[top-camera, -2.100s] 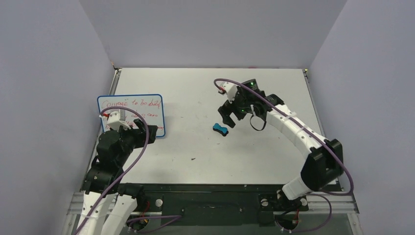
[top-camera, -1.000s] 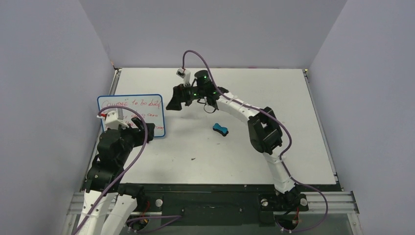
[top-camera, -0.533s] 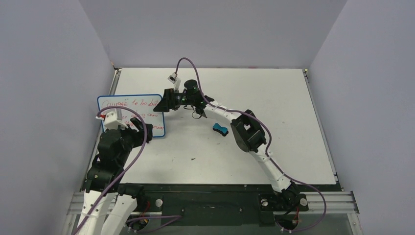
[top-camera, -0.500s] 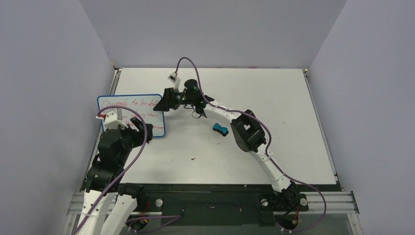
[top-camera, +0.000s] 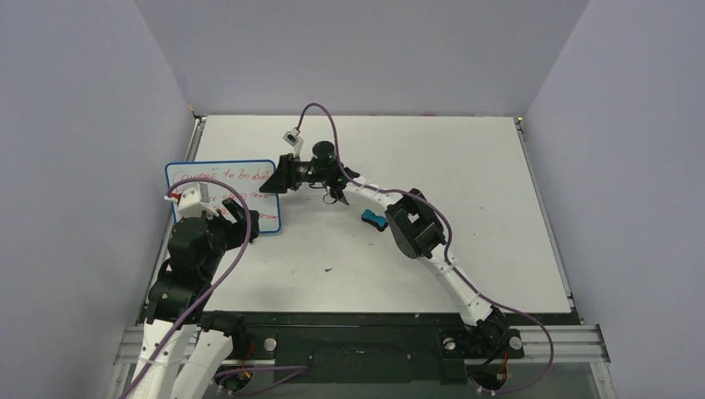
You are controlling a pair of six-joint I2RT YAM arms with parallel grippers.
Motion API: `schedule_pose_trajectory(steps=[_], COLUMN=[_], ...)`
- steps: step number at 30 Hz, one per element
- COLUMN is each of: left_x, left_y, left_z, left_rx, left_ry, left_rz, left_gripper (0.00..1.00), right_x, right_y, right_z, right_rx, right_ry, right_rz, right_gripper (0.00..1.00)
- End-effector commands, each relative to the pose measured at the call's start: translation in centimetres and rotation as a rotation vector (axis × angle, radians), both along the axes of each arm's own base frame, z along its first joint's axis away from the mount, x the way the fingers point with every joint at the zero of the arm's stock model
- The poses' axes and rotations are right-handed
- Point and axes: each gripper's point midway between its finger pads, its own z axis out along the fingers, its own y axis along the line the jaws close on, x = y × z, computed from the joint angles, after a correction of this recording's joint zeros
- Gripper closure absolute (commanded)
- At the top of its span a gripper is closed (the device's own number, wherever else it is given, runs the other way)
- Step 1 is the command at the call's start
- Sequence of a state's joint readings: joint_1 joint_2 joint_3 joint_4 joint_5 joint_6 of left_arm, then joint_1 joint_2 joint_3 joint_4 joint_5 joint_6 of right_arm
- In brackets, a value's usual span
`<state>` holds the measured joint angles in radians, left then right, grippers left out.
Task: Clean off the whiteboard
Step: Pick up the whiteboard from the whiteboard stand.
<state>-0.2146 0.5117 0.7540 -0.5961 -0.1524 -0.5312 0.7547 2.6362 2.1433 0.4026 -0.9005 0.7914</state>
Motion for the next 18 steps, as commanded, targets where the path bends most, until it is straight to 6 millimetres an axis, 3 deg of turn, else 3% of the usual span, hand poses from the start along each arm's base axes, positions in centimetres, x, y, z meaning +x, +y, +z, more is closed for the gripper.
schedule_pose_trajectory(steps=[1,6,18], left_x=[0.1,-0.1,-0.2], left_y=[0.3,0.5,0.6], left_z=[2.1,2.1,2.2], left_rx=[0.016,0.024,0.039], left_ry=[-0.054,-0.051,-0.049], left_rz=[0.003,0.009,0.011], left_gripper=[0.27,0.27,0.27], right_x=[-1.5,-2.7,-3.0], right_y=[1.3,2.0,1.1], right_z=[3.0,3.0,1.6], right_rx=[0.119,0.159,0.2], right_ry=[-0.068,-0.063,0.002], right_rz=[0.047,0.068,0.057], right_gripper=[0.41,0.47,0.52])
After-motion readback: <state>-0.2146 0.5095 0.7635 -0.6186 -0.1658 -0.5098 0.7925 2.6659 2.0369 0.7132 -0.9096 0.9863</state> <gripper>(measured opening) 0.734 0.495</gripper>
